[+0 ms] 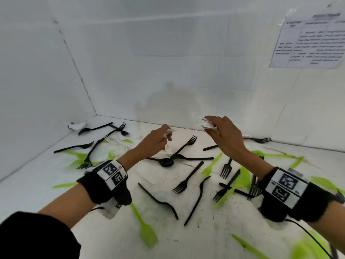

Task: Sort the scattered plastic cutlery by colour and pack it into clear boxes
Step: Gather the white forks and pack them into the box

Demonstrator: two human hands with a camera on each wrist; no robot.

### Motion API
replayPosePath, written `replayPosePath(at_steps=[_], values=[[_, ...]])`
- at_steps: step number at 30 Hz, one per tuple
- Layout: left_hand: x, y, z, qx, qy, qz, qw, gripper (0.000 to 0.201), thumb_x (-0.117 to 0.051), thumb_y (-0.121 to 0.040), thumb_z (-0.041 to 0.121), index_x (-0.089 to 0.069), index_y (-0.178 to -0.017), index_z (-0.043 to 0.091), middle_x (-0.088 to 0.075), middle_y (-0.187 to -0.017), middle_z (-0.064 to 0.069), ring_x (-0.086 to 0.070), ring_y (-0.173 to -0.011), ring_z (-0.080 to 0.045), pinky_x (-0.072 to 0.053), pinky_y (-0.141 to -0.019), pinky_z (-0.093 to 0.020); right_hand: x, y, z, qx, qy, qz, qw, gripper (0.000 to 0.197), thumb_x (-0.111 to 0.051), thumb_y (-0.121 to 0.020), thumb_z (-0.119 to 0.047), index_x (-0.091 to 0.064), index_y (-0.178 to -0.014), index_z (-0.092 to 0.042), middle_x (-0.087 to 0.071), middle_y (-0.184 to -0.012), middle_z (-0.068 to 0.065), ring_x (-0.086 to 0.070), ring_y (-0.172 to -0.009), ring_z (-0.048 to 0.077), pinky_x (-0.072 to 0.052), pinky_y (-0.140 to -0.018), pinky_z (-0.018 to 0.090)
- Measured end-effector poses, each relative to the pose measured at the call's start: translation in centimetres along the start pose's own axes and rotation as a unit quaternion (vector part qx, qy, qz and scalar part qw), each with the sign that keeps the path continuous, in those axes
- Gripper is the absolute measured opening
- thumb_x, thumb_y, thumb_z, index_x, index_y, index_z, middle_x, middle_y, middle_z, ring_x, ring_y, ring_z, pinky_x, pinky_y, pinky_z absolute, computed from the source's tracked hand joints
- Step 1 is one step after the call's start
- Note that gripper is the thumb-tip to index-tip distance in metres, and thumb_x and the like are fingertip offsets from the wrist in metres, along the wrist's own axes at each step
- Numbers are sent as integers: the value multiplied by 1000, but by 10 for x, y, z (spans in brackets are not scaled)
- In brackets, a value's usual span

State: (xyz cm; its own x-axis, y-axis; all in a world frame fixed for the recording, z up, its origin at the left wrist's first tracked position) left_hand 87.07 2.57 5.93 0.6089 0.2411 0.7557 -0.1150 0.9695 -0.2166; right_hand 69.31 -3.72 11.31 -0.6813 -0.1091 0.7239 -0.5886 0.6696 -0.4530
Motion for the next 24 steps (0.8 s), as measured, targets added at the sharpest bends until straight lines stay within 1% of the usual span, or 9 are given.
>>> replayPosePath(at_steps=[4,7,10,13,15,17,19,21,24], values=[[8,49,-10,30,-8,-11,999,20,-36,-89,-7,-44,-102,7,-61,-94,-8,-53,-57,-13,-40,-47,-10,-19,15,-34,33,35,-34,998,30,-46,-96,-25,-54,-125,-18,-62,-108,2,-53,-106,25,-34,-76,32],[21,82,-25,74,-18,-1,997,24,-35,-91,-6,-45,-106,11,-60,-89,-1,-55,-54,-8,-43,-46,-15,-48,22,-51,38,-14,-76,996,30,-40,-99,-31,-55,-119,-15,-63,-94,3,-57,-94,26,-30,-68,28],[39,114,-37,115,-7,19,993,27,-35,-93,-4,-48,-114,8,-58,-87,1,-56,-55,-7,-45,-51,-23,-79,30,-70,46,-59,-121,990,34,-39,-99,-34,-57,-113,-9,-63,-85,9,-57,-84,27,-36,-68,33],[64,140,-44,134,1,52,990,29,-34,-93,-5,-49,-110,13,-57,-88,1,-55,-54,-5,-45,-50,-19,-114,40,-86,49,-90,-172,980,28,-40,-98,-34,-56,-93,-11,-57,-71,7,-53,-73,28,-38,-66,36],[80,151,-49,143,0,67,987,28,-34,-92,-6,-48,-104,15,-57,-89,0,-54,-51,0,-44,-48,-17,-136,42,-91,45,-99,-183,977,25,-42,-98,-32,-53,-87,-13,-53,-67,3,-49,-70,25,-33,-62,34],[93,159,-56,153,-6,75,985,25,-35,-91,-6,-48,-100,14,-58,-92,-3,-54,-52,-3,-44,-47,-19,-157,45,-93,42,-78,-191,978,18,-48,-96,-28,-57,-93,-12,-54,-73,1,-52,-72,25,-31,-62,30],[104,162,-63,155,-8,74,985,24,-35,-92,-5,-48,-100,13,-59,-95,-6,-55,-57,-13,-46,-50,-25,-177,44,-93,34,-52,-203,977,14,-52,-91,-23,-59,-97,-12,-60,-80,3,-58,-82,28,-37,-65,30],[114,160,-70,147,-6,65,987,23,-35,-92,-4,-48,-101,13,-59,-96,-6,-56,-60,-18,-47,-55,-30,-193,39,-93,28,-26,-207,978,19,-55,-88,-23,-63,-101,-12,-67,-95,7,-60,-94,29,-44,-74,34],[125,147,-79,128,-18,39,991,25,-36,-92,-3,-49,-105,14,-59,-92,-2,-55,-60,-16,-47,-55,-30,-208,25,-93,-4,6,-208,978,29,-57,-88,-26,-64,-113,-13,-65,-113,9,-57,-107,29,-44,-84,35]])
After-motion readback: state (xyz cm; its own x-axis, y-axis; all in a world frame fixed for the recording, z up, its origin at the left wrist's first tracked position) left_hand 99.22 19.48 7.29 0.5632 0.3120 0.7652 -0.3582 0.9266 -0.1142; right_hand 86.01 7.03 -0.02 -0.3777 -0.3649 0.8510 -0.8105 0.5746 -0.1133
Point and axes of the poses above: each hand's wrist, its own y-axis away from the middle knuckle, its own x-axis out of the back of the hand, z = x × y, the point moved 10 cm from there along -y, towards the middle knuckle
